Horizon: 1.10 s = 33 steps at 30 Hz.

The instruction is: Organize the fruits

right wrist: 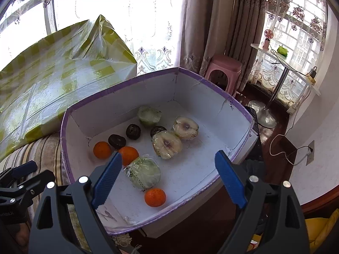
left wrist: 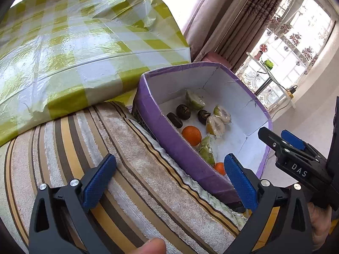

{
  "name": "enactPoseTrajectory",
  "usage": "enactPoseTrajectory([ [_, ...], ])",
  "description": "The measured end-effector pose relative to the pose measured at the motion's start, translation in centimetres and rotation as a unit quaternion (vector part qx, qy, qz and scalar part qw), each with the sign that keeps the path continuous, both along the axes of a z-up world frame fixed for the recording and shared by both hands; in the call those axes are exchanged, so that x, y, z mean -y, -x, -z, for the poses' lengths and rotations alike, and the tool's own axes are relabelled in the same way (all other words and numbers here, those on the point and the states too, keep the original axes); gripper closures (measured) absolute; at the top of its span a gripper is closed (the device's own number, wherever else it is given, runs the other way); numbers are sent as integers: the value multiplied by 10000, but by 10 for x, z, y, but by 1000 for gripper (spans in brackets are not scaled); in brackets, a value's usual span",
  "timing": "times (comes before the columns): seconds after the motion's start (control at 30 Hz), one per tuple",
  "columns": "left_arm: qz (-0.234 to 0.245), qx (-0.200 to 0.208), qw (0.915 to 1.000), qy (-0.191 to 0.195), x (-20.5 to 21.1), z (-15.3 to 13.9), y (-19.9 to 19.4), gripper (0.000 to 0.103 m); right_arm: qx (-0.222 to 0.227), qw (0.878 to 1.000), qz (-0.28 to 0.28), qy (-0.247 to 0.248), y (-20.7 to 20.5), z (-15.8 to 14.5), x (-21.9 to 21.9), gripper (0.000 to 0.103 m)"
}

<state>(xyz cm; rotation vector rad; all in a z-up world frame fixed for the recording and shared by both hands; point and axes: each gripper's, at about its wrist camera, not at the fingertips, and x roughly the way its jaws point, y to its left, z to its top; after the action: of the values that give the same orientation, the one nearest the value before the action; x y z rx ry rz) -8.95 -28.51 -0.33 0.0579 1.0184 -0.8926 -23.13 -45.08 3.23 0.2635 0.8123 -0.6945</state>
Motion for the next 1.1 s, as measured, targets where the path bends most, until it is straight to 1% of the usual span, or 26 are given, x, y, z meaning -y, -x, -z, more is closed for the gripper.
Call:
enactPoseTrajectory([
  [0.17, -8, -28, 10000, 13, 0, 1, -1, 4, 13, 10000, 5, -29, 0, 0, 1, 14],
  [0.3, 12, 160, 9999, -49, 4, -3, 3, 4, 11, 10000, -15, -42, 0, 1, 2, 14],
  [0.43, 45, 162, 9999, 41, 13, -8, 4, 4, -27, 10000, 30, -16, 0, 1, 3, 14],
  [0.57, -32, 371, 9993, 79, 20, -15, 4, 4, -56, 9999, 95, 14, 0, 2, 3, 14],
  [0.73, 17, 582, 9983, 22, 27, -18, 9, 4, -130, 9999, 98, 58, -2, 4, 3, 14],
  [1.1, -27, 500, 9987, 6, 23, -13, 8, 4, -131, 9998, 111, 37, -1, 5, 3, 14],
])
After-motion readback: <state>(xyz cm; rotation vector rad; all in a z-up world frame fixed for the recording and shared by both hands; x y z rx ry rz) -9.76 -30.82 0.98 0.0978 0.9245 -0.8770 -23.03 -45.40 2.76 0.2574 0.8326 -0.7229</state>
